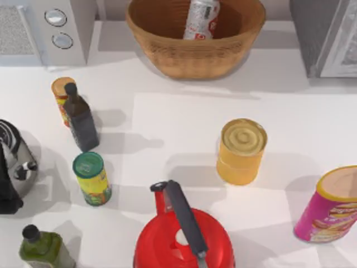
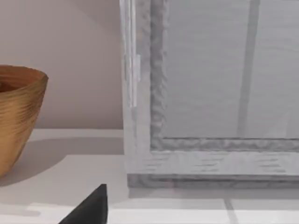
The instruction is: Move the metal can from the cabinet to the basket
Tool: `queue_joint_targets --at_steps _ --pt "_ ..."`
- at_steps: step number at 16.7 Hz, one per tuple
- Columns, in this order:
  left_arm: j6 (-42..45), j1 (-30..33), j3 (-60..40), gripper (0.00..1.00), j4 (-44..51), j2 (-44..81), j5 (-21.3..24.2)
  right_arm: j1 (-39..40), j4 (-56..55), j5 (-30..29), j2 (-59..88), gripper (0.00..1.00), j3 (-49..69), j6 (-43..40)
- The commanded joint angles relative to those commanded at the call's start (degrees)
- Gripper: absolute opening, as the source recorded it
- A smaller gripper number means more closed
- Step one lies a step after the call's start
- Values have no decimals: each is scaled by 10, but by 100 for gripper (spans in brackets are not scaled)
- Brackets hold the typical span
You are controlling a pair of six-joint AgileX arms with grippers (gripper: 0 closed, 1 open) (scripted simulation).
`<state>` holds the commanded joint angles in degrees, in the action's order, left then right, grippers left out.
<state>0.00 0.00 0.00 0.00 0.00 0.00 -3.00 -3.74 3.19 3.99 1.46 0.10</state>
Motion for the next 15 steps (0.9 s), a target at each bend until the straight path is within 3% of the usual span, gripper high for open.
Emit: queue_joint_targets --at_steps 4,15 --pt "0 0 0 100 0 0 0 -98 -116 97 133 100 36 2" --pt "0 0 0 100 0 0 0 -458 -540 446 693 100 165 11"
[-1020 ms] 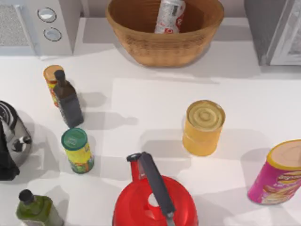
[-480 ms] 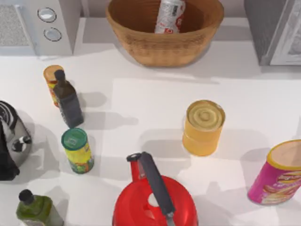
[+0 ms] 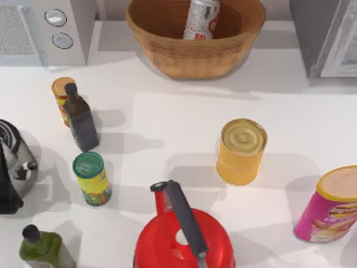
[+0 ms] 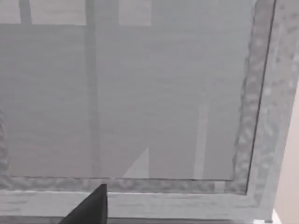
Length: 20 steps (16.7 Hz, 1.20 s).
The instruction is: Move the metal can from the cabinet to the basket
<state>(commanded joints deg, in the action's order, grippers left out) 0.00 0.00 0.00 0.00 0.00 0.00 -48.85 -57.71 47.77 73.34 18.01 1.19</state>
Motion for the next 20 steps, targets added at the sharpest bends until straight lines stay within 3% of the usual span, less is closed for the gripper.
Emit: queue_joint_targets --at_steps 5,12,16,20 --pt "0 0 0 100 0 0 0 -90 -105 91 141 100 29 4" --pt "0 0 0 100 0 0 0 -96 -113 100 154 100 28 4" --pt "0 0 0 100 0 0 0 -96 -56 102 140 100 81 6" --pt "0 0 0 100 0 0 0 -97 79 103 115 100 197 8"
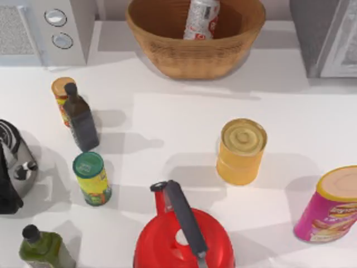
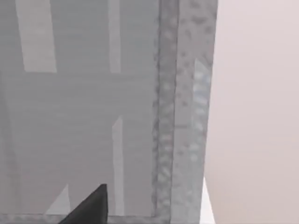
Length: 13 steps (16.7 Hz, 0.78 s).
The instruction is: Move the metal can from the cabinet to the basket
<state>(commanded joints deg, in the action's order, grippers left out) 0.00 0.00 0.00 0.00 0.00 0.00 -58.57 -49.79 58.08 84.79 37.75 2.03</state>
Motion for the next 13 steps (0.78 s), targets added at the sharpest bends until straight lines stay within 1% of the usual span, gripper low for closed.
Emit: queue_joint_targets --at_steps 9,13 --pt "0 0 0 100 0 0 0 -7 425 4 -56 100 357 -1" --pt "0 0 0 100 0 0 0 -9 589 7 -72 100 503 -3"
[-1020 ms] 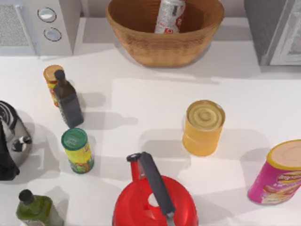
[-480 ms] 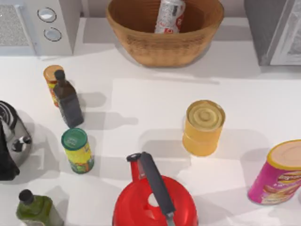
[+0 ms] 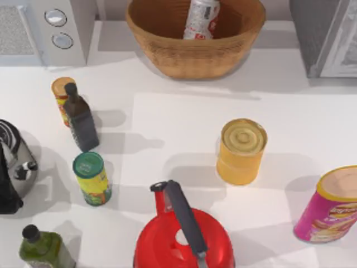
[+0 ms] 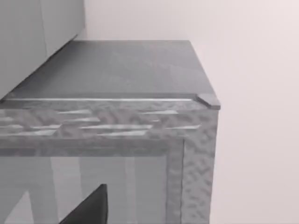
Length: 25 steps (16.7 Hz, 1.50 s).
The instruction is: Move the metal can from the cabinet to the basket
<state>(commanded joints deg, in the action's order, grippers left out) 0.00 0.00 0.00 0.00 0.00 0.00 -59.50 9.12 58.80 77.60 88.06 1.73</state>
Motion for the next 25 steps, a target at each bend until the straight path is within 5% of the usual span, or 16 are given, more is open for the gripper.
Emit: queue_joint_targets --at_steps 5,15,19,25 --pt "0 0 0 100 0 0 0 -1 119 3 -8 100 108 -1" --pt "0 0 0 100 0 0 0 36 128 -32 -6 100 123 -2" --pt "0 0 0 100 0 0 0 166 135 -161 -1 100 136 -3" --pt "0 0 0 100 0 0 0 492 149 -487 -4 100 137 -5"
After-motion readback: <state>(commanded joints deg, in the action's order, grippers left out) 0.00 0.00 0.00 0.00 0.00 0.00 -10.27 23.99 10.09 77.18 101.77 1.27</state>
